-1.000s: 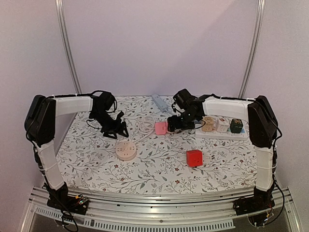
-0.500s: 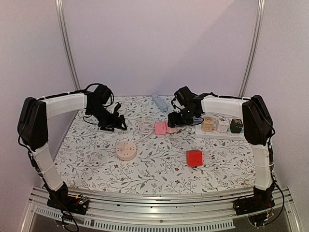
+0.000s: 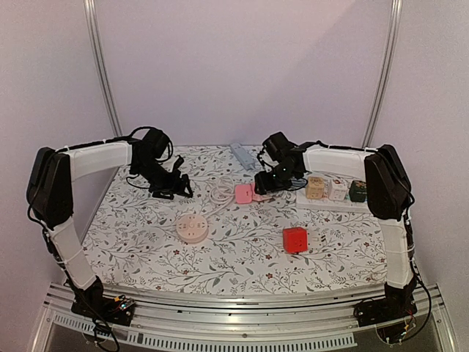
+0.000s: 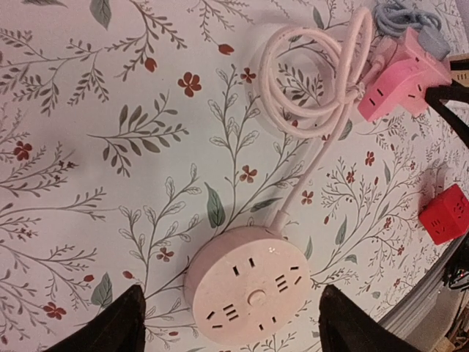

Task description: Pull the plug off the socket

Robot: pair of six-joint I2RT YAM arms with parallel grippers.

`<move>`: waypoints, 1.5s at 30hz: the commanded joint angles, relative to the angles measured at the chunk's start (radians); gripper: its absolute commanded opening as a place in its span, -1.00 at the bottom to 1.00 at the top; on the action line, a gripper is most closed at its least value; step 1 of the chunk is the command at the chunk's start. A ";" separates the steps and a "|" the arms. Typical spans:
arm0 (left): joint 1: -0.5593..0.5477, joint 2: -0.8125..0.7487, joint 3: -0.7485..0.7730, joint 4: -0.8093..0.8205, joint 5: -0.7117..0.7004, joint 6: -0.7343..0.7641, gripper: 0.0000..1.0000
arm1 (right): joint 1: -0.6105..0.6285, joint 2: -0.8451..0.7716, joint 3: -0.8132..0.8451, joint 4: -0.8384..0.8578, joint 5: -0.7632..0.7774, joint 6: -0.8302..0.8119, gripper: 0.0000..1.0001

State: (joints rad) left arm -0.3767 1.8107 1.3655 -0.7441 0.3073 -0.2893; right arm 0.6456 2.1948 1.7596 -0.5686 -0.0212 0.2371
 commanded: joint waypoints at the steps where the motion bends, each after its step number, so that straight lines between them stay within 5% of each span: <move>1: 0.009 0.016 -0.005 0.010 0.018 -0.006 0.59 | -0.003 0.023 0.036 0.016 -0.004 -0.025 0.26; 15: -0.010 0.016 -0.007 0.013 0.024 0.003 0.59 | -0.002 0.081 0.067 0.028 -0.028 -0.028 0.30; 20: -0.020 0.018 -0.006 0.015 0.023 0.006 0.59 | -0.003 0.085 0.068 0.033 -0.028 -0.029 0.01; 31: -0.106 0.010 -0.025 0.075 0.089 0.027 0.60 | 0.032 -0.072 -0.105 0.108 -0.087 0.013 -0.06; 45: -0.149 0.020 -0.026 0.092 0.120 0.028 0.60 | 0.041 -0.078 -0.102 0.092 0.066 0.035 0.46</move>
State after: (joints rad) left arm -0.5190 1.8248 1.3502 -0.6670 0.4236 -0.2768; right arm 0.6846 2.1105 1.6260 -0.4660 0.0036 0.2474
